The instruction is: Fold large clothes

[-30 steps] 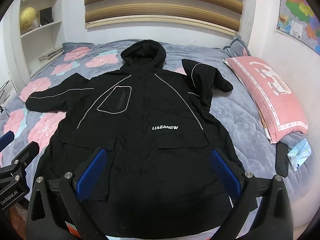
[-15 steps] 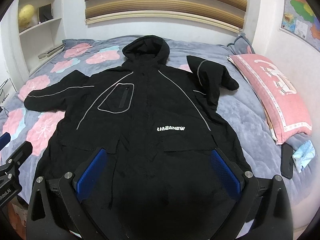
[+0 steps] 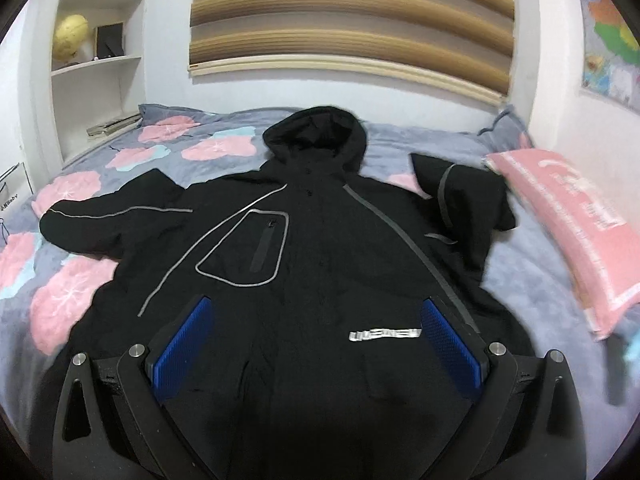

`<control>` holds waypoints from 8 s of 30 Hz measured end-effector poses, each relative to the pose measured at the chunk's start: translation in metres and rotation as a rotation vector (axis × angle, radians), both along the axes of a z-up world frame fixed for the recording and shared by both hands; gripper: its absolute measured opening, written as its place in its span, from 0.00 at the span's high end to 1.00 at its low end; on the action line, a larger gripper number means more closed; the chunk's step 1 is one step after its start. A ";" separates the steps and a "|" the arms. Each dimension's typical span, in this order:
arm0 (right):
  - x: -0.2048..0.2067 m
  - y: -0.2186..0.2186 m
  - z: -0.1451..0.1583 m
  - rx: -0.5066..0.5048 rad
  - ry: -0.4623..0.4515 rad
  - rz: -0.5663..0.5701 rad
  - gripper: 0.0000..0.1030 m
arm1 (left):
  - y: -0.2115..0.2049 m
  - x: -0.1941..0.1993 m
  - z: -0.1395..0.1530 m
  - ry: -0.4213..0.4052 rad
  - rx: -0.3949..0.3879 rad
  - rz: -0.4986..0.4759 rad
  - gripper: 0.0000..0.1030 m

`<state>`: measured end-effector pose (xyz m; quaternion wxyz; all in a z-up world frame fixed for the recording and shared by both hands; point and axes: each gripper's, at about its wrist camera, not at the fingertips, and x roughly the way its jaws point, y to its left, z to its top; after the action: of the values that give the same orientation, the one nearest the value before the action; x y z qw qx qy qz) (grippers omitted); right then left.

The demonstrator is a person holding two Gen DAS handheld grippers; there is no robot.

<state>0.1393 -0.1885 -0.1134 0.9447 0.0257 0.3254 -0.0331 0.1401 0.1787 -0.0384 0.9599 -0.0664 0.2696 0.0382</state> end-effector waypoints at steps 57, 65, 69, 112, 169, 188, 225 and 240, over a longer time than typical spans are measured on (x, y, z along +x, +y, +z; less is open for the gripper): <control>0.031 -0.001 -0.095 0.188 0.118 0.011 0.00 | -0.302 0.248 -0.188 0.391 0.021 -0.665 0.71; 0.036 -0.006 -0.084 0.210 0.233 0.018 0.00 | -0.274 0.210 -0.118 0.313 -0.075 -0.788 0.48; 0.042 -0.016 -0.046 0.241 0.318 0.046 0.00 | -0.231 0.185 -0.075 0.205 -0.067 -0.790 0.41; 0.219 -0.148 -0.097 -0.101 0.386 -0.162 0.57 | -0.157 0.278 -0.202 0.383 -0.031 -0.326 0.24; 0.219 -0.417 -0.054 0.557 0.291 -0.395 0.22 | -0.226 0.232 -0.210 0.200 0.109 -0.491 0.22; 0.170 -0.428 0.028 0.077 0.127 -0.534 0.82 | -0.231 0.233 -0.210 0.204 0.142 -0.483 0.21; 0.136 -0.324 0.079 0.079 0.178 -0.249 0.83 | -0.232 0.235 -0.189 0.247 0.155 -0.495 0.21; 0.203 0.023 0.125 0.042 0.132 0.270 0.83 | -0.154 0.161 -0.097 0.093 0.005 -0.511 0.21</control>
<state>0.3424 -0.1657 0.0119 0.9163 -0.0008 0.3880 0.0993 0.3010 0.0249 -0.1352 0.9251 0.0082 0.3214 -0.2019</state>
